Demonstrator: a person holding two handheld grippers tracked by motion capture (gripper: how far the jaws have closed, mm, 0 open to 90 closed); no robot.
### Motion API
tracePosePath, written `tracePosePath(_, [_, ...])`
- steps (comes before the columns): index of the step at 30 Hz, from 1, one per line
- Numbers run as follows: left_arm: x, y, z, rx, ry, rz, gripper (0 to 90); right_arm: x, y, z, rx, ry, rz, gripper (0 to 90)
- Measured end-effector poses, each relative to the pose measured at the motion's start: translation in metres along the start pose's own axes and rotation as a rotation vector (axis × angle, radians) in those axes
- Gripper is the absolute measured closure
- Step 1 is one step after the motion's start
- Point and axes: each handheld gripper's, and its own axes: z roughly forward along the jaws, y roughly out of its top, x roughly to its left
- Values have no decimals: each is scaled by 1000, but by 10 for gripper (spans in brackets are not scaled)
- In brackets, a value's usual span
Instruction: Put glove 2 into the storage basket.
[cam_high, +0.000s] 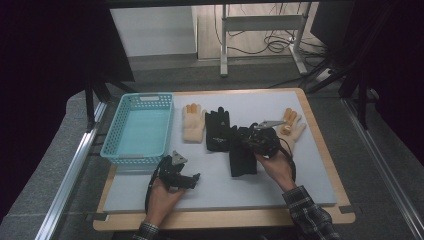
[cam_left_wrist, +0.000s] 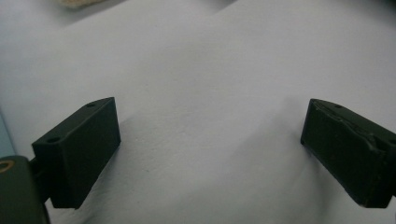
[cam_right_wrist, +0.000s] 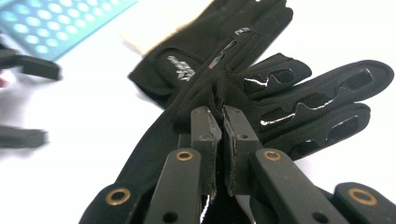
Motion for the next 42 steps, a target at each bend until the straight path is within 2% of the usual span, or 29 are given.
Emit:
tracePosePath(1, [0,0,0,-4,1,-4,51,7,-3,-9,-17,14,8,832])
tracePosePath(3, [0,0,0,-4,1,-1,51,13,-5,-14,-24,19,12,832])
tracePosePath(5, [0,0,0,-4,2,1,51,30,-15,-24,-26,29,5,830])
tracePosePath(6, [-1,0,0,-8,1,-7,51,30,-15,-24,-26,29,5,830])
tracePosePath(7, [-1,0,1,-10,1,-9,51,41,-26,-25,-22,32,-11,828])
tracePosePath(8, [-1,0,1,-10,1,-9,51,41,-26,-25,-22,32,-11,828])
tracePosePath(9, [-1,0,0,-9,1,-8,51,52,-41,-21,0,34,-15,814])
tracePosePath(10, [0,0,0,-4,0,-4,51,52,-41,-21,0,34,-15,814])
tracePosePath(11, [0,0,0,-5,0,-5,51,56,-53,-16,23,57,-26,732])
tracePosePath(12, [0,0,0,-6,0,-4,51,56,-53,-16,23,57,-26,732])
tracePosePath(13, [-1,0,0,-7,1,-3,52,57,-59,-14,31,59,-29,670])
tracePosePath(14, [-1,0,0,-7,2,-3,53,51,-67,-17,18,50,-27,592])
tracePosePath(16, [0,0,0,-5,0,-4,52,48,-67,-19,14,42,-28,580])
tracePosePath(17, [0,0,0,-5,0,-4,53,38,-66,-24,0,19,-22,555])
tracePosePath(20, [0,0,0,-5,-1,-4,52,27,-58,-27,-21,5,-38,554])
tracePosePath(23, [0,0,0,-5,0,-4,52,22,-52,-23,-15,11,-43,554])
tracePosePath(24, [0,0,0,-6,0,-4,53,16,-45,-15,-7,29,-40,555])
tracePosePath(29, [0,0,0,-6,0,-4,53,5,-31,2,4,30,-49,538])
tracePosePath(33, [0,0,0,-6,-1,-4,53,-5,-9,23,-2,25,-53,507])
tracePosePath(34, [0,0,0,-6,-1,-4,53,-5,-9,23,-2,25,-53,507])
tracePosePath(35, [0,0,0,-6,-1,-4,53,-8,1,31,-7,21,-59,504])
tracePosePath(36, [0,0,0,-6,-1,-4,53,-8,1,31,-7,21,-59,504])
tracePosePath(38, [0,0,0,-5,-1,-4,53,-11,16,46,-9,33,-69,509])
tracePosePath(39, [0,0,0,-5,-2,-4,53,-11,16,46,-9,33,-69,509])
tracePosePath(42, [0,0,0,-4,-1,-3,53,-14,28,61,10,44,-83,509])
